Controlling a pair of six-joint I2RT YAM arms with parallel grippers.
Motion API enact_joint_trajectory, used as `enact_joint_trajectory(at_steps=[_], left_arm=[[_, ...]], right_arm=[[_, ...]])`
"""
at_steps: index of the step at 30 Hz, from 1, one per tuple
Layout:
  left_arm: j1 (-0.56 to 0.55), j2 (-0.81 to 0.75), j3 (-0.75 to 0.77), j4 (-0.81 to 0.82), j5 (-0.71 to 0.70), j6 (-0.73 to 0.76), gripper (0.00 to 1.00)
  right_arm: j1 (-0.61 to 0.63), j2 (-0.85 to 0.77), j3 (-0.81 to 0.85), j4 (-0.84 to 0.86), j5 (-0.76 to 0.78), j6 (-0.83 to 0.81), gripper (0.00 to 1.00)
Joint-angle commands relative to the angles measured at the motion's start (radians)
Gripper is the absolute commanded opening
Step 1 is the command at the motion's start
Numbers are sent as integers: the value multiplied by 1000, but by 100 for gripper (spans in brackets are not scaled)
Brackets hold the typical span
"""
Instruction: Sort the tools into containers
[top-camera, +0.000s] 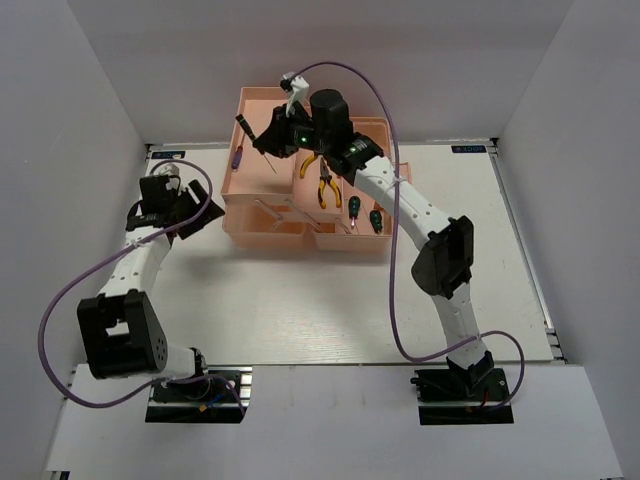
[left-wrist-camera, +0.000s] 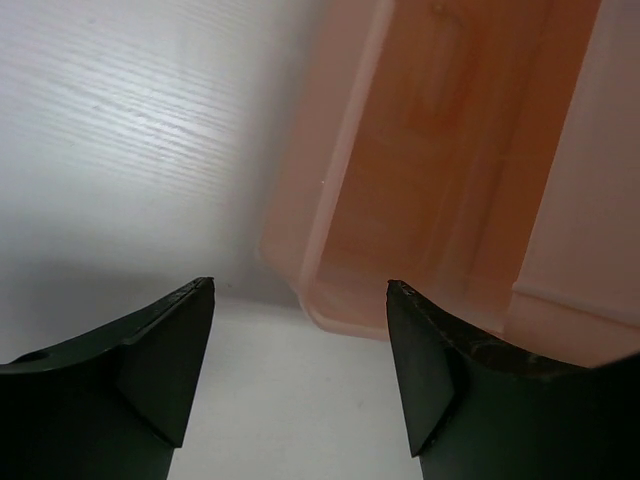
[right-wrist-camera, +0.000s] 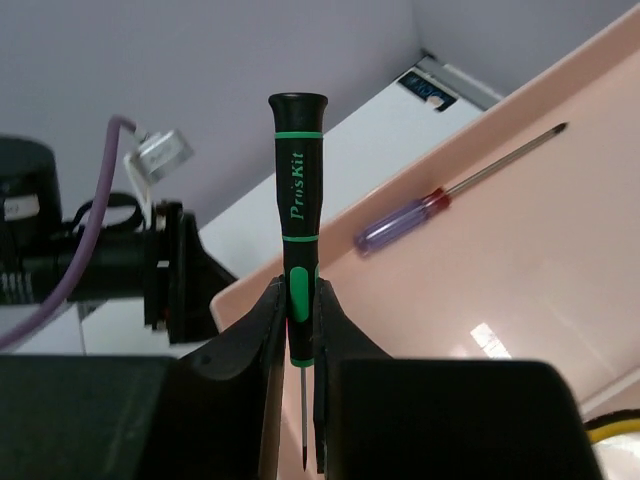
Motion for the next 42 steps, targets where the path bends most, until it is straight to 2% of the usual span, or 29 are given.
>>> enact_joint_trajectory(at_steps=[1, 3, 4, 6, 8, 9, 14, 17, 18, 20, 21, 23, 24, 25, 26, 27, 28, 29, 30, 32, 34, 36, 39, 40, 42], left_arm=[[4, 24, 26, 129, 151, 98, 80], [4, 64, 39, 138, 165, 118, 80], [-8, 78, 54, 138, 165, 127, 80], [-8, 104, 68, 138, 174, 141, 80], [-8, 138, 77, 138, 174, 141, 80], [-8, 147, 86, 138, 165, 141, 79], [-18, 188, 97, 160, 165, 141, 74], [-37, 217, 117, 169, 136, 141, 71], [-37, 218, 117, 169, 122, 141, 71], [-47, 227, 126, 178, 110, 141, 70], [-59, 227, 126, 178, 110, 141, 68], [-59, 218, 126, 187, 101, 141, 68], [-70, 218, 126, 187, 101, 141, 68], [-70, 218, 126, 187, 101, 141, 68], [-70, 208, 135, 187, 101, 141, 68], [-70, 208, 135, 187, 101, 141, 68], [-70, 193, 135, 177, 101, 141, 68], [-70, 193, 135, 177, 110, 141, 68], [-70, 161, 135, 152, 110, 151, 68], [-70, 127, 145, 129, 96, 152, 68], [-61, 78, 145, 96, 96, 152, 68], [-60, 49, 135, 62, 84, 161, 68], [-60, 3, 160, -85, -41, 171, 68], [-50, -12, 169, -171, -156, 158, 68], [-50, -75, 169, -234, -247, 149, 68]], right_arm=[[-11, 58, 88, 94, 118, 85, 0], [-13, 69, 65, 94, 119, 82, 4], [-14, 67, 42, 109, 115, 68, 25], [-20, 66, 16, 120, 69, 48, 52], [-25, 58, -2, 125, 17, 21, 69], [-28, 49, -2, 132, 4, 10, 72], [-51, -69, -103, 174, -40, -16, 69], [-78, -158, -168, 165, -28, -36, 57], [-80, -173, -185, 155, -4, -47, 46], [-111, -249, -255, 107, 23, -93, 35], [-133, -281, -272, 94, 23, -131, 26], [-143, -354, -358, 59, -5, -217, 20], [-163, -373, -387, 43, -25, -320, 20], [-169, -414, -486, 48, -45, -352, 20], [-172, -457, -522, 48, -148, -393, 25], [-192, -480, -554, 33, -271, -570, 31], [-190, -503, -653, -10, -383, -647, 46], [-190, -575, -688, -41, -425, -721, 53], [-181, -595, -722, -141, -541, -901, 57], [-166, -661, -835, -191, -588, -1173, 66], [-131, -666, -874, -258, -611, -1316, 69], [-111, -626, -848, -299, -612, -1349, 69], [-59, -562, -822, -296, -576, -1365, 69], [-19, -553, -823, -247, -550, -1369, 69], [21, -513, -838, -190, -498, -1360, 69]])
